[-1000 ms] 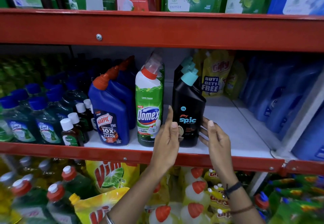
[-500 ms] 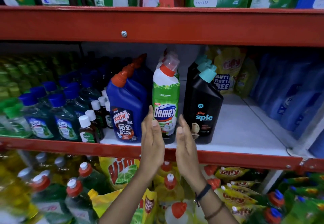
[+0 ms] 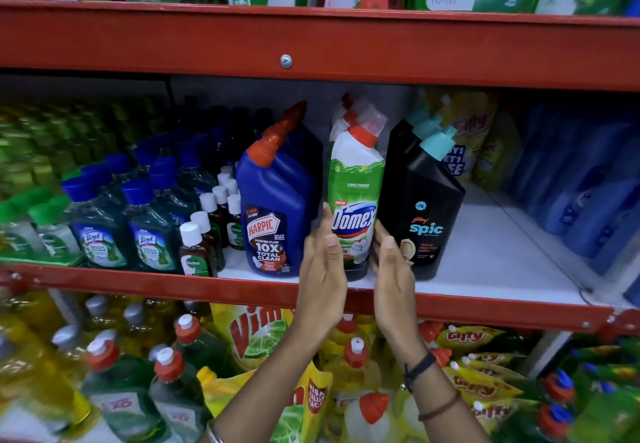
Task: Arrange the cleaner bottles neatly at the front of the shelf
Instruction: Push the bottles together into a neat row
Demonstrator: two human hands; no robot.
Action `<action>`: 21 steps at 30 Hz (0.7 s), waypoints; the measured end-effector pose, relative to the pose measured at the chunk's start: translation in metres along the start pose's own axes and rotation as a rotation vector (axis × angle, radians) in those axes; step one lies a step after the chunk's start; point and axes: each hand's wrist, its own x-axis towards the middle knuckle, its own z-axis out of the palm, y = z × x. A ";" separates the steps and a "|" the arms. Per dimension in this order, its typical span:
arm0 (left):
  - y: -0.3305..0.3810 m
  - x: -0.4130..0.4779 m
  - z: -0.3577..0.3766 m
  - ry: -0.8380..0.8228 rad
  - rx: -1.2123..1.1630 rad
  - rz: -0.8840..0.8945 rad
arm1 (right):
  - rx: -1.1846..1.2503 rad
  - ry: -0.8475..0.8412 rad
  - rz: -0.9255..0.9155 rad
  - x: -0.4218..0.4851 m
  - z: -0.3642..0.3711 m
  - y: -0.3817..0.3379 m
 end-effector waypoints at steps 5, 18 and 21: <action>0.000 -0.012 -0.016 0.108 -0.087 0.130 | -0.126 0.169 -0.155 -0.022 0.016 0.002; -0.032 0.013 -0.099 0.203 -0.015 -0.049 | 0.234 -0.016 0.180 -0.017 0.105 0.008; -0.031 0.014 -0.098 0.188 -0.009 -0.064 | 0.253 0.018 0.188 -0.014 0.106 0.008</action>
